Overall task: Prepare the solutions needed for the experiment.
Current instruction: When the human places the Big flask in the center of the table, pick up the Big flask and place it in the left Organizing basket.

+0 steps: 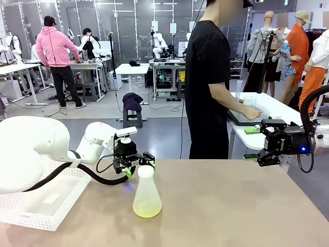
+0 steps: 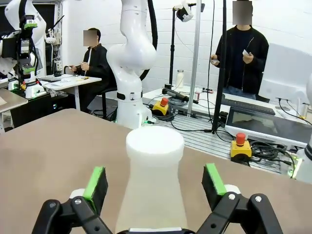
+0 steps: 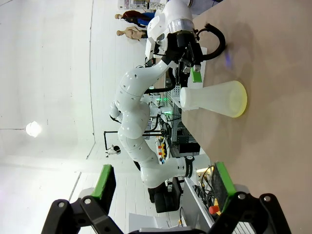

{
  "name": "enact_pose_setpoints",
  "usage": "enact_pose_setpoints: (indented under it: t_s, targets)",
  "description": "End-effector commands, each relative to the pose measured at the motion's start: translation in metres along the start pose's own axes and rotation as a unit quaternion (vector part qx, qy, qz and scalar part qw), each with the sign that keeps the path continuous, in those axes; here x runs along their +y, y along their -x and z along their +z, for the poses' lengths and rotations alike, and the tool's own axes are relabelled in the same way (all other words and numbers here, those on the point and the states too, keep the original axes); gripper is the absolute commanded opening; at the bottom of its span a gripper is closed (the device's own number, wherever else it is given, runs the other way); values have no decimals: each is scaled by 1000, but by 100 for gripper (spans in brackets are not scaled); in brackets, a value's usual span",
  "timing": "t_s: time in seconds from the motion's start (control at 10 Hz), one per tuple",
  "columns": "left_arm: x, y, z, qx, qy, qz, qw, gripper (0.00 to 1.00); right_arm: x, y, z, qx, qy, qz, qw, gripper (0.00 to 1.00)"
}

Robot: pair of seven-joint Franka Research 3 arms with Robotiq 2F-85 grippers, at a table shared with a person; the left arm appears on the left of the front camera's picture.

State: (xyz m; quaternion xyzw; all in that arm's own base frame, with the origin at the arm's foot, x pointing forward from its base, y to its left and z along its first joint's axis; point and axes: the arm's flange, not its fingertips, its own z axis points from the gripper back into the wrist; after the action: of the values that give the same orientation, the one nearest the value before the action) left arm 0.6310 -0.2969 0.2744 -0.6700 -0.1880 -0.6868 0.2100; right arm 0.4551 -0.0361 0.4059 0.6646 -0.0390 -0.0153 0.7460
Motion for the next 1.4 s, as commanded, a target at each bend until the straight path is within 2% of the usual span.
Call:
enact_pose_setpoints:
  t_s: [0.0, 0.5, 1.0, 1.3]
  targets:
    - [1, 7, -8, -9, -22, 0, 1000, 100, 1, 0, 1, 0, -1, 5, 1000, 100]
    - [-20, -13, -16, -13, -26, -26, 999, 100, 1, 0, 1, 0, -1, 5, 1000, 100]
    - [-9, 3, -29, -36, -20, -10, 999, 100, 1, 0, 1, 0, -1, 5, 1000, 100]
    - [-5, 10, -37, -33, -18, 1, 999, 100, 1, 0, 1, 0, -1, 5, 1000, 100]
